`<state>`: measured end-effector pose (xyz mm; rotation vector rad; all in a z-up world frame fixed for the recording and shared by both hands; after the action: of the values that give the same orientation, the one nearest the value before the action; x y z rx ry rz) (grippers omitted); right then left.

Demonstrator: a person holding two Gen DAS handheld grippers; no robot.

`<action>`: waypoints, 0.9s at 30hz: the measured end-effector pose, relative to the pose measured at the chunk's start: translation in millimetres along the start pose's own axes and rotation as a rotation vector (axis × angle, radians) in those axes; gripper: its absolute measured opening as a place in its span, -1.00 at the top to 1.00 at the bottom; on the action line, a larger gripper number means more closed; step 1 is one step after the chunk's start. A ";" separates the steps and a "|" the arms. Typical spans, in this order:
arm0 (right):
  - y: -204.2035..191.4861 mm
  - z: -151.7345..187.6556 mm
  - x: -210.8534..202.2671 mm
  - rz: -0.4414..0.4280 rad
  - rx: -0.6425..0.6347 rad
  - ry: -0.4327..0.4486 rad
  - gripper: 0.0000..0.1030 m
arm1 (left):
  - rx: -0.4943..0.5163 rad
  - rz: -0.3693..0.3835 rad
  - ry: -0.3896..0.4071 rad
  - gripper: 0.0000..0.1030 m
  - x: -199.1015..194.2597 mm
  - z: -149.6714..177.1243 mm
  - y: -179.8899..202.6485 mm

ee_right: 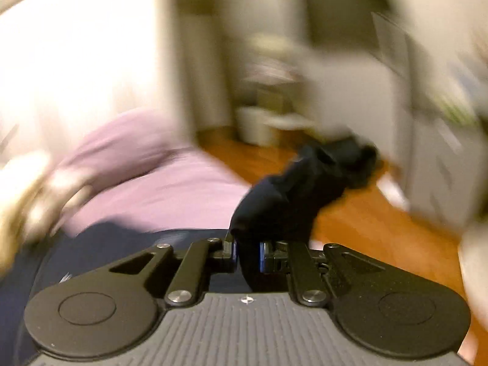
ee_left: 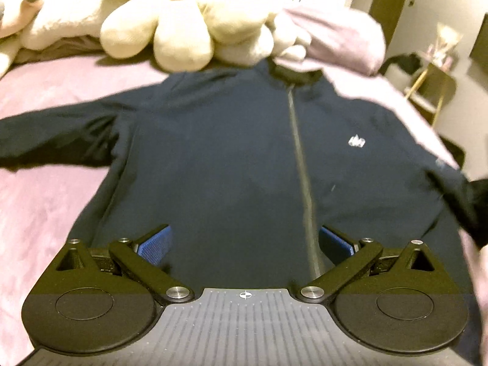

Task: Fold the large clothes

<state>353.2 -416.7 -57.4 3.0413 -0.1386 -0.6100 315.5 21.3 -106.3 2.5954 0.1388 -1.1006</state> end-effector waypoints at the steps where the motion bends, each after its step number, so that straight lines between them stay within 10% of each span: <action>1: -45.0 1.4 3.1 -0.072 -0.099 -0.001 0.75 | -0.002 0.023 0.006 -1.00 -2.0 -3.1 1.2; 5: -170.0 50.1 33.5 -0.195 -0.397 -0.110 0.73 | 0.012 0.076 0.010 -1.00 -2.3 -12.7 8.3; 10: -207.6 87.1 51.6 -0.172 -0.515 -0.229 0.49 | -0.029 0.193 -0.029 -1.00 17.9 -25.2 26.7; 12: -192.7 73.7 40.1 -0.284 -0.405 -0.240 -0.45 | -0.057 0.250 -0.050 -1.00 31.3 -30.3 41.3; 14: -174.3 62.5 22.8 -0.370 -0.283 -0.203 -0.94 | -0.071 0.312 -0.081 -1.00 48.0 -32.2 63.6; 19: -106.9 53.5 5.0 -0.418 0.097 -0.196 -0.76 | -0.065 0.420 -0.205 -0.97 96.6 -22.2 117.9; 21: -82.5 69.5 11.4 -0.434 0.279 -0.239 -0.21 | -0.094 0.432 -0.261 -0.75 117.0 -17.9 128.4; 24: -54.1 94.1 12.9 -0.435 0.479 -0.300 0.05 | -0.133 0.422 -0.312 -0.66 144.4 -16.5 139.0; 27: -39.7 113.8 14.0 -0.423 0.551 -0.331 0.10 | -0.132 0.404 -0.339 -0.04 161.6 -17.1 148.5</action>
<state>325.2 -380.6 -169.8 3.4811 0.4106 -1.2979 471.4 -119.0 -173.4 2.1516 -0.3615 -1.2971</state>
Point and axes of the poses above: each gripper's, at about its wrist camera, not at the fingertips, and x roughly the way its jaws point, y to its right, z to its underside, the point moved 7 cm from there along x, roughly the way its jaws point, and after that the axes turned 6 degrees about -x, right-handed, at the moved point
